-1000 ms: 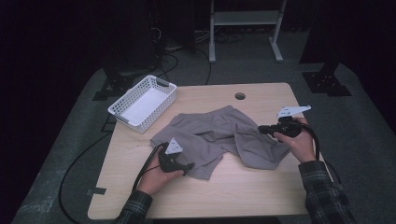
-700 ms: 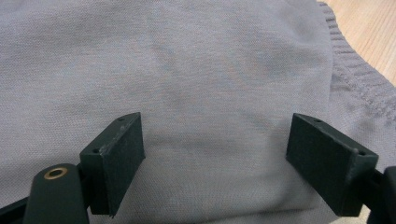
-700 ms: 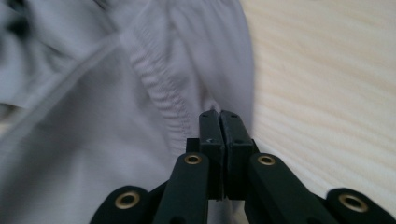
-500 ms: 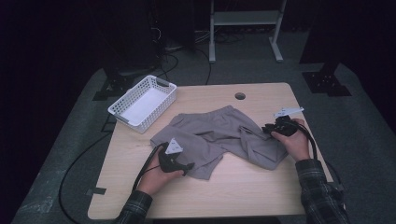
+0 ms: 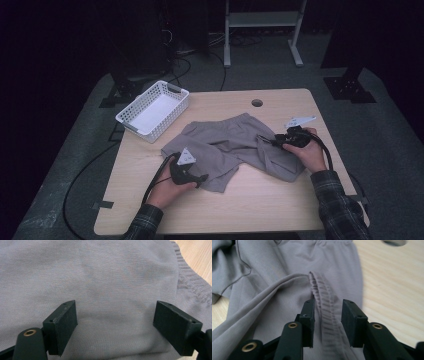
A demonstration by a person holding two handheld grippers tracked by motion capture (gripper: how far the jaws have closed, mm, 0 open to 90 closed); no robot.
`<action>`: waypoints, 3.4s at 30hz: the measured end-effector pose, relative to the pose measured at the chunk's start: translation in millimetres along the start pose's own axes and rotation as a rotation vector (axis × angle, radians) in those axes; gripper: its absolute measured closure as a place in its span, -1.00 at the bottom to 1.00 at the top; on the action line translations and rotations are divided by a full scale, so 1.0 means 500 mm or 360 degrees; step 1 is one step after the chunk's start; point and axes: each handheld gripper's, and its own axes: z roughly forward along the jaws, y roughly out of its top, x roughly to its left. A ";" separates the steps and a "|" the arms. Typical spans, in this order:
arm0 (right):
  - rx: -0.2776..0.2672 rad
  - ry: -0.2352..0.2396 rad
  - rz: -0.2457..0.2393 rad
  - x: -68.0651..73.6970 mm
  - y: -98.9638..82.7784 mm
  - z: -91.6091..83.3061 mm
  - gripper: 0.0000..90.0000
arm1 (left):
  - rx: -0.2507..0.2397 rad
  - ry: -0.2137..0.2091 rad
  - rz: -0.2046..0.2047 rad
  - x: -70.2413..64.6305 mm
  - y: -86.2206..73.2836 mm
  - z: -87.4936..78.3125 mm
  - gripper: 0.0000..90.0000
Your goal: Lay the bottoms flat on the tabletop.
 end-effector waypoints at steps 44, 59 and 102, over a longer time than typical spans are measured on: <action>0.0222 0.0603 -0.0366 0.225 -0.065 -0.137 0.90 | -0.0001 0.0011 -0.0002 -0.001 0.000 0.000 -0.60; 0.0370 0.0872 -0.0452 0.299 -0.113 -0.127 0.56 | -0.0002 0.0013 -0.0013 -0.003 0.000 0.001 -0.60; 0.0164 0.0664 -0.0562 0.312 -0.072 -0.126 0.65 | -0.0002 0.0018 -0.0020 -0.003 0.001 0.001 -0.60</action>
